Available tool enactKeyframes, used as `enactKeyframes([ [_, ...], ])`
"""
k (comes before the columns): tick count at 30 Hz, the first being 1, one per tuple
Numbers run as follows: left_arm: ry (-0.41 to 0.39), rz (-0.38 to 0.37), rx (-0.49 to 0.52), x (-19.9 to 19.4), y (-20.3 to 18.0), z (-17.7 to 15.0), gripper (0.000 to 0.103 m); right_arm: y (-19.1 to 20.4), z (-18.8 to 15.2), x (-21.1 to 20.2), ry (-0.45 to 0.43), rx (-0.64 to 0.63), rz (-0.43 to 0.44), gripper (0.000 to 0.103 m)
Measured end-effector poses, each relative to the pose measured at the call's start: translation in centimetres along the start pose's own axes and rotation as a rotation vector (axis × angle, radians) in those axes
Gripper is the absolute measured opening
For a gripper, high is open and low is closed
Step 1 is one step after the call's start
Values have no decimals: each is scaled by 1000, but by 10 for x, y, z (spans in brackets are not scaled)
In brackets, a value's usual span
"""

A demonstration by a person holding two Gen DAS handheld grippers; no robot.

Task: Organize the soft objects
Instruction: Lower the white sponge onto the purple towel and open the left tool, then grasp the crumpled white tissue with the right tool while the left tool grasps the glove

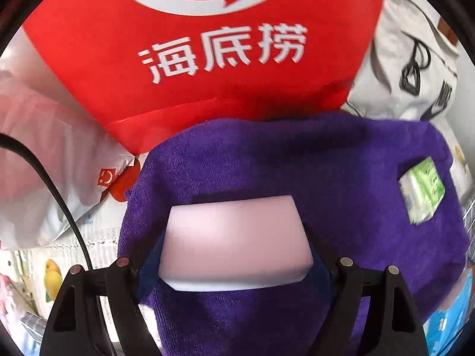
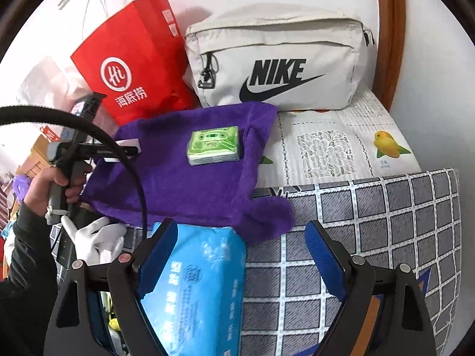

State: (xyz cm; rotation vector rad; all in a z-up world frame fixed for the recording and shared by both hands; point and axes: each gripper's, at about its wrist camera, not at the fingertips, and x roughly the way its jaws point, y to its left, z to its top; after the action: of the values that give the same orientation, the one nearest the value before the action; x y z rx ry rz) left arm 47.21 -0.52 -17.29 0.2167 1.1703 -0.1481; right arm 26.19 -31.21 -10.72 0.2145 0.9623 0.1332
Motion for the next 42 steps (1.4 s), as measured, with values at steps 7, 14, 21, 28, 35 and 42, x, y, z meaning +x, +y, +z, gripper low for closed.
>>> enactKeyframes([
  [7,-27,-32,-32,-21,5,-7,88,11,-9,-11,-18,-1,16,88],
  [14,-48,-48,-59,-55,8,-27,89,28,-24,-27,-27,-25,17,88],
  [21,-37,-68,-77,-89,10,-78,89,57,-46,-47,-53,-85,36,88],
  [28,-120,-91,-129,-138,23,-146,89,87,-76,-55,-39,-134,60,88],
  [35,-182,-116,-311,-173,44,-214,89,120,-96,-52,-35,-180,129,88],
  [42,-213,-84,-376,-191,46,-268,89,149,-106,-33,-12,-283,123,87],
])
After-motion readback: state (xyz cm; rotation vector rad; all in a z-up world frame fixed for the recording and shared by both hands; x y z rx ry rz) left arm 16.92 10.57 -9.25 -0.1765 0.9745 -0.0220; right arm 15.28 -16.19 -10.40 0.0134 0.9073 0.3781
